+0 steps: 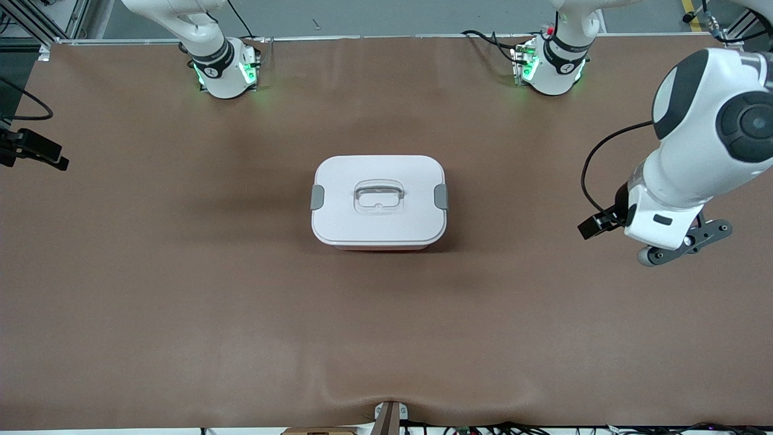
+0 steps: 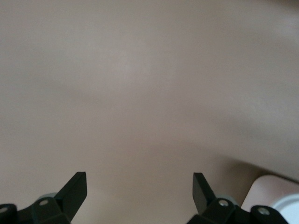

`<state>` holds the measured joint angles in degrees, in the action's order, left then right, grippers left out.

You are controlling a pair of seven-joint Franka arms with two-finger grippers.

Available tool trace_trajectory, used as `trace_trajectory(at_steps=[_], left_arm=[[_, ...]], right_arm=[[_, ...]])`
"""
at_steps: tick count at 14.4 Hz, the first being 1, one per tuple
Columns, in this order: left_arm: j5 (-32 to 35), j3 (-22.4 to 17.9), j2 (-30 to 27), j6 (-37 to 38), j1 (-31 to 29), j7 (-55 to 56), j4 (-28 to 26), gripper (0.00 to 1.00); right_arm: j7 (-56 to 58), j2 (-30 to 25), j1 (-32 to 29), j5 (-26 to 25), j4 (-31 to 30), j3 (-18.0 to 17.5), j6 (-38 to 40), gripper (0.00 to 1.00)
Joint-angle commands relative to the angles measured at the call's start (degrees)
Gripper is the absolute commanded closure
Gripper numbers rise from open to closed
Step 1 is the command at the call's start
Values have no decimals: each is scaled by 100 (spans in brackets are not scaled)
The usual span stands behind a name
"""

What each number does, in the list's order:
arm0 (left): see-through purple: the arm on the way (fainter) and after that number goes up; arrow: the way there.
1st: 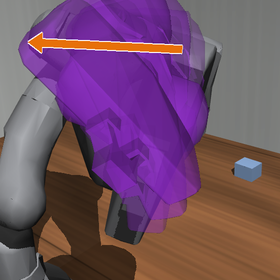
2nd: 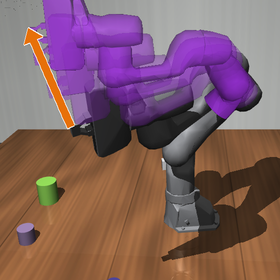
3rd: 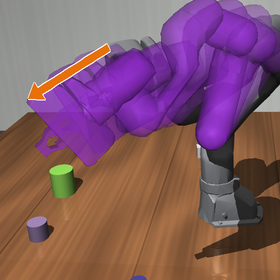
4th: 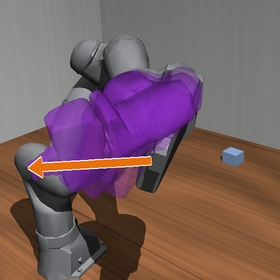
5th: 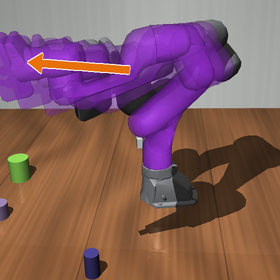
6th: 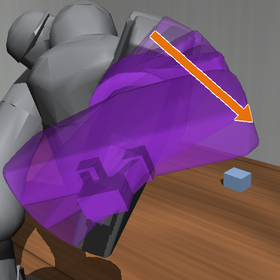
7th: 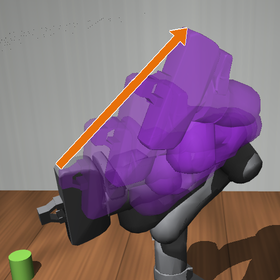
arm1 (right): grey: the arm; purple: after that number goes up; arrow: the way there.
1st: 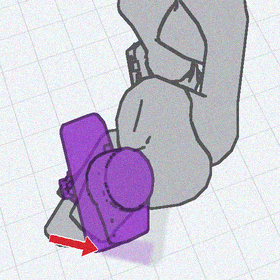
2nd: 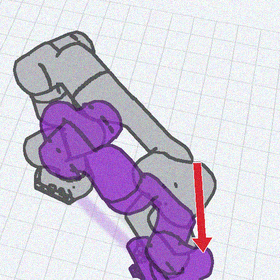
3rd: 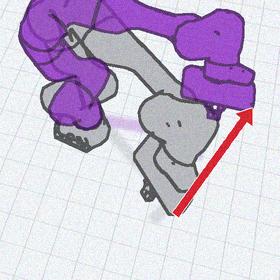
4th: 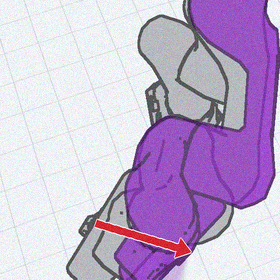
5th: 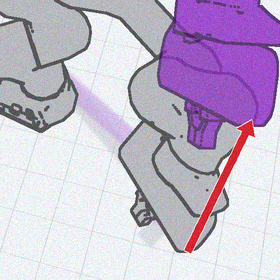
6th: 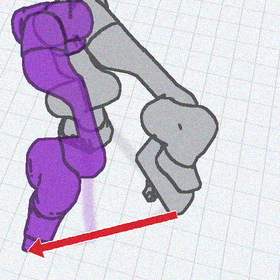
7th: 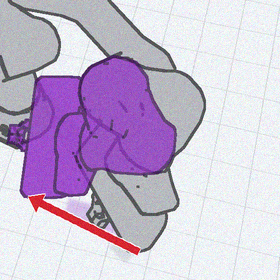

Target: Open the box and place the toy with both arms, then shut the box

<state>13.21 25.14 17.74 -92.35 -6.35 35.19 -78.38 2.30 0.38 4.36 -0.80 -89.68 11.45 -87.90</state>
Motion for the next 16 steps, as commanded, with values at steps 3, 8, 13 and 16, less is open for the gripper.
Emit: trace_trajectory(at_steps=[3, 8, 13, 16], left_arm=[[-301, 35, -797, 445, -209, -986, -89, 0], [-414, 9, -1062, 429, -402, -2171, -63, 0], [-828, -1967, -1606, 402, 1197, -3096, -360, 0], [-829, -2476, -2212, 358, 1705, -3159, -1142, 0]], right_arm=[[-134, 6, 56, -105, 48, -38, 62, 0], [-143, 50, 74, -96, 48, -55, 10, 0], [-143, 41, 65, -87, 48, -55, -8, 0], [-134, 50, 30, -52, 48, -55, -17, 0]])
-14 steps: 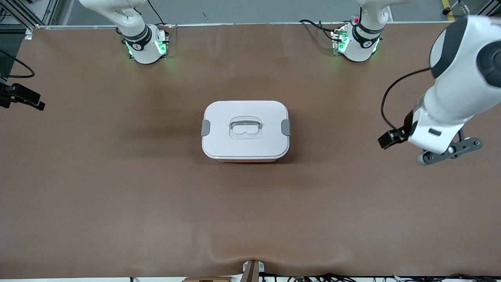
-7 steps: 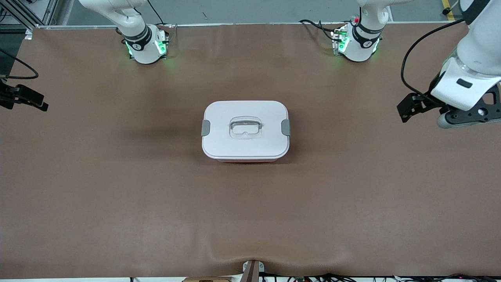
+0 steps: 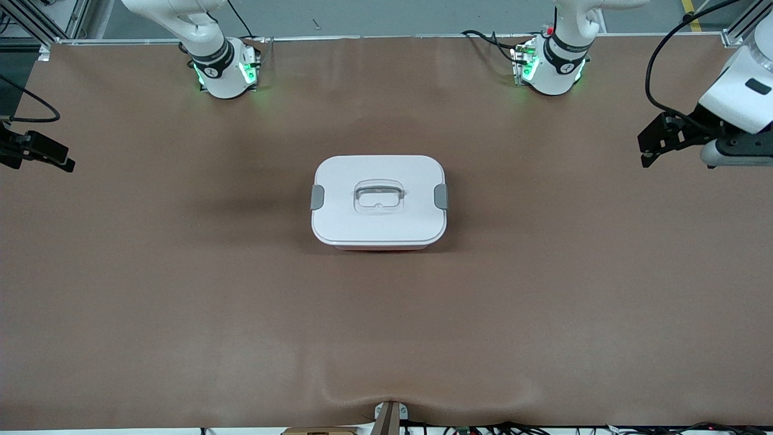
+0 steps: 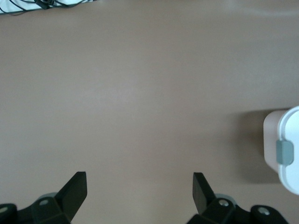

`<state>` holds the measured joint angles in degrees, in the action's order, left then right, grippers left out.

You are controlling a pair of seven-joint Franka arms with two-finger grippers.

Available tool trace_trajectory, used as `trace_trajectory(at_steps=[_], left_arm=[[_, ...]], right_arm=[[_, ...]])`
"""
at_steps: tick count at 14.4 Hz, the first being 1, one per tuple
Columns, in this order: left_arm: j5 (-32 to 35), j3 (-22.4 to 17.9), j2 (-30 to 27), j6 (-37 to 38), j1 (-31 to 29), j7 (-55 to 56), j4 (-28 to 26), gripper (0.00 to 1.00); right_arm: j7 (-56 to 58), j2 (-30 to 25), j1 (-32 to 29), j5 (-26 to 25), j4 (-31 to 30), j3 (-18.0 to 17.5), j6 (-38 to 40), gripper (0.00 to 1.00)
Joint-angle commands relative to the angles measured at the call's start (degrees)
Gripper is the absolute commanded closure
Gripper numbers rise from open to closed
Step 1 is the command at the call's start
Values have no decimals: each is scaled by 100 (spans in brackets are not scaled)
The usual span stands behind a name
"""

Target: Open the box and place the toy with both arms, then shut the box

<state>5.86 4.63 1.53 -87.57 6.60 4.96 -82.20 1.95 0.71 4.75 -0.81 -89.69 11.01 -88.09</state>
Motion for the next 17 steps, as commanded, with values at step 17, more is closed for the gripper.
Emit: trace_trajectory(at_steps=[17], left_arm=[[-288, -639, -689, 328, 562, -4, -833, 0]], right_arm=[[-116, 26, 9, -42, 48, -2, 38, 0]])
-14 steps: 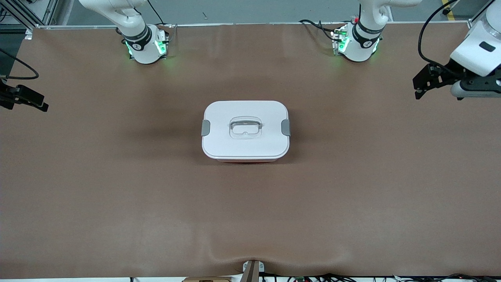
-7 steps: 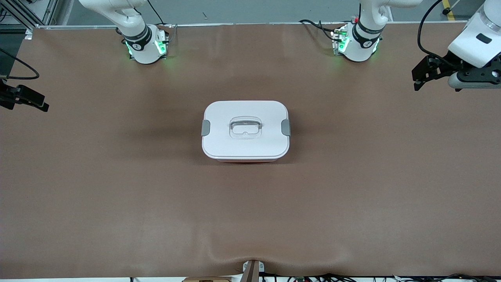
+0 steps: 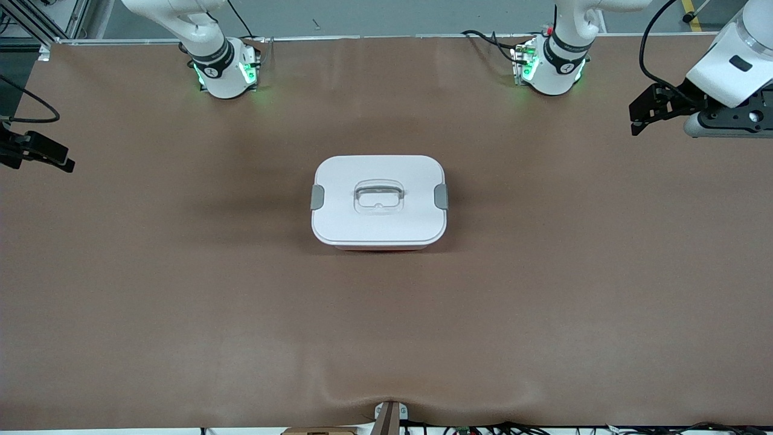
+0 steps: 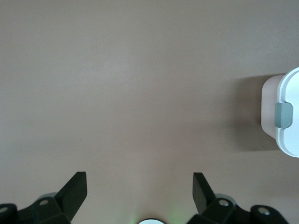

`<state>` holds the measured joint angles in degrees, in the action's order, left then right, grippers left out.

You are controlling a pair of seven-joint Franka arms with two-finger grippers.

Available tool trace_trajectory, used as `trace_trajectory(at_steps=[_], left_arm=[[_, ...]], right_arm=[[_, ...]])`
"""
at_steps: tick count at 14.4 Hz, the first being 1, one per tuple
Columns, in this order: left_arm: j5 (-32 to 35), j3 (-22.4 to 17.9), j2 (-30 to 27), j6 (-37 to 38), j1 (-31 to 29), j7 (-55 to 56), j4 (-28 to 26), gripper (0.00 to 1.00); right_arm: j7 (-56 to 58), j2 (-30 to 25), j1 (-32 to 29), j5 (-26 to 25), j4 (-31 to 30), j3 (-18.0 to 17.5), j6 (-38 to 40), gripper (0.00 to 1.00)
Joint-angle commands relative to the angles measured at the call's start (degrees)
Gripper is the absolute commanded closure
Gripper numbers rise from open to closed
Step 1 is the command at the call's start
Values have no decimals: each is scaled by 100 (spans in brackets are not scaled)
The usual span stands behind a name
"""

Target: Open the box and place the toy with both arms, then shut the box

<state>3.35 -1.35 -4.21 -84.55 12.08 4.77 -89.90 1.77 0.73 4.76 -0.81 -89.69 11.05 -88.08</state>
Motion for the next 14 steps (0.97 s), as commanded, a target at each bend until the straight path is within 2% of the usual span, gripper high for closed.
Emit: trace_trajectory(at_steps=[1, 8, 14], left_arm=[[-27, -41, -106, 26, 23, 15, -45, 0], [-71, -59, -44, 26, -4, 15, -36, 0], [-97, -59, 122, 26, -12, -47, 175, 0]], right_arm=[[-98, 23, 8, -42, 48, -6, 45, 0], [-80, 15, 17, -42, 171, -6, 54, 0], [-19, 6, 52, -86, 119, -15, 89, 0]])
